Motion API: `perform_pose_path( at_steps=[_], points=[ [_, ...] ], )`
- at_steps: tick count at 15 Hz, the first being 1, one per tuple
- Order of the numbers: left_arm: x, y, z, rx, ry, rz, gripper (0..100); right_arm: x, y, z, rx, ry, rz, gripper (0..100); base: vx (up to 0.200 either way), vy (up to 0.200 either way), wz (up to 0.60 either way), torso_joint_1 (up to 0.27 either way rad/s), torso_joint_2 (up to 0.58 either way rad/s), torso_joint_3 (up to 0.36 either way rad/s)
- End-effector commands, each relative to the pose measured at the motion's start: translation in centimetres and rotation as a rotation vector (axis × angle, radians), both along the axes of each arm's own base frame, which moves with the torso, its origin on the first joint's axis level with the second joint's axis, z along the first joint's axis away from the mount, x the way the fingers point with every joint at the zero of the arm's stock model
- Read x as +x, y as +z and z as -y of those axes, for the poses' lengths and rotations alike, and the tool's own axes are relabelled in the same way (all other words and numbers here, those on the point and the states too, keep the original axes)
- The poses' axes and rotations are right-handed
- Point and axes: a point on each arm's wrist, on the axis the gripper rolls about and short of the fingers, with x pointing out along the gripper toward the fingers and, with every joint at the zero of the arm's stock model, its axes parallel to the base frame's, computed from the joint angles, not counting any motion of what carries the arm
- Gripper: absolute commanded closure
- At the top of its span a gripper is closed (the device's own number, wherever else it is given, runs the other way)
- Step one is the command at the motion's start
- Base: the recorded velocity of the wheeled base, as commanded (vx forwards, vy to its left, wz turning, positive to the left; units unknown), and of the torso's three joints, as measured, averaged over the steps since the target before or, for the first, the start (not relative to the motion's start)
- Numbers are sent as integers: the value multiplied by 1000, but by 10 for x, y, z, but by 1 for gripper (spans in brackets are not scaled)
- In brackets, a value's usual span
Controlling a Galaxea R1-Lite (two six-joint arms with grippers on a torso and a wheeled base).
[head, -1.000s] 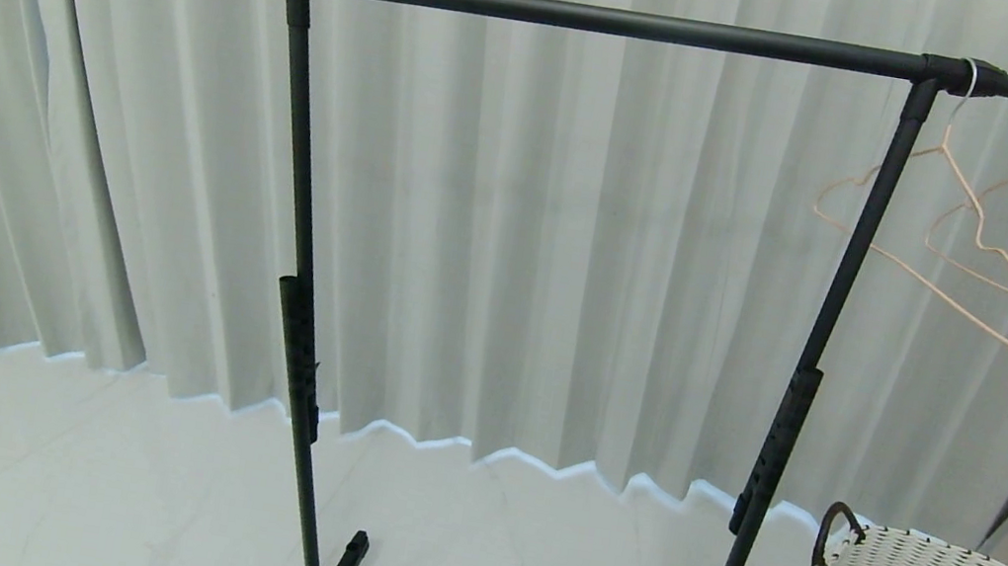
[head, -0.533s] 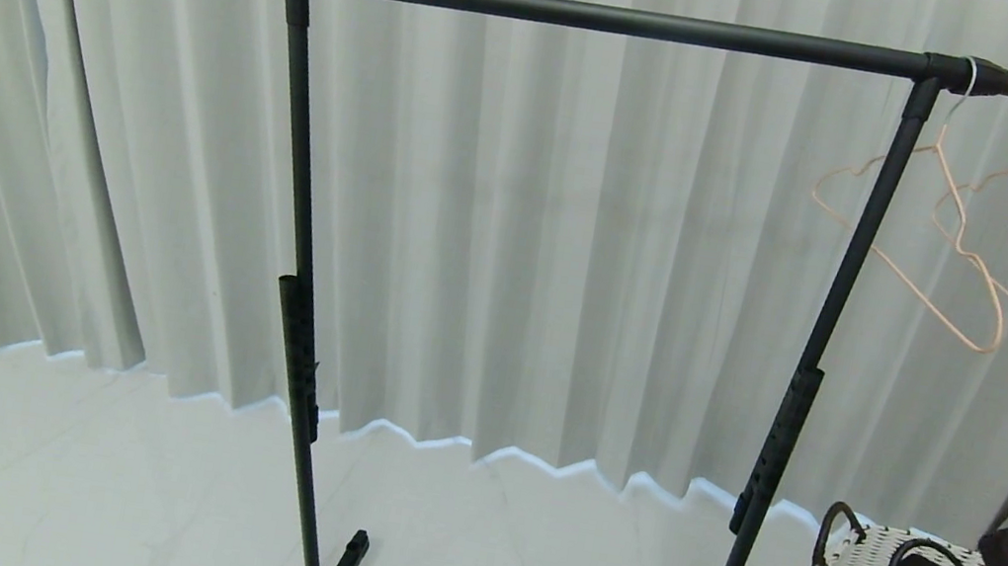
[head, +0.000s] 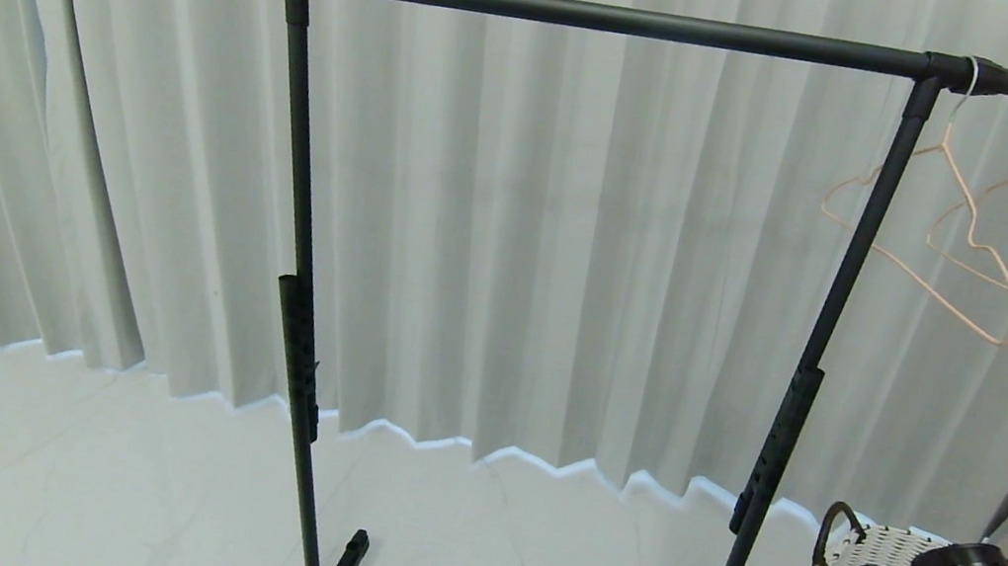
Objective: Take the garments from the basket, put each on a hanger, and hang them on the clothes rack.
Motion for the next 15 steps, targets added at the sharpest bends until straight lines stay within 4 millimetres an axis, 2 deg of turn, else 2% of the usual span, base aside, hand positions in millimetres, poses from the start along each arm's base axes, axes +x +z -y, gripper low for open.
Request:
perform_pose_path(
  at_steps=[1, 4, 7, 10, 11, 13, 15],
  points=[
    [0, 0, 0, 0, 0, 0, 0, 2, -12, 6, -29, -26, -53, 0, 0, 0, 0, 0, 0, 0],
    [0, 0, 0, 1, 0, 0, 0, 9, -21, 20, -51, -41, -37, 0, 0, 0, 0, 0, 0, 0],
    [0, 0, 0, 1, 0, 0, 0, 17, -27, 20, -51, -43, 17, 0, 0, 0, 0, 0, 0, 0],
    [0, 0, 0, 1, 0, 0, 0, 12, -27, 21, -51, -44, 10, 0, 0, 0, 0, 0, 0, 0],
    [0, 0, 0, 1, 0, 0, 0, 11, -27, 21, -51, -44, 11, 100, 0, 0, 0, 0, 0, 0],
    [0, 0, 0, 1, 0, 0, 0, 7, -26, 20, -51, -42, 43, 100, 0, 0, 0, 0, 0, 0],
    [0, 0, 0, 1, 0, 0, 0, -1, -14, 20, -46, -45, 82, 100, 0, 0, 0, 0, 0, 0]
  ],
)
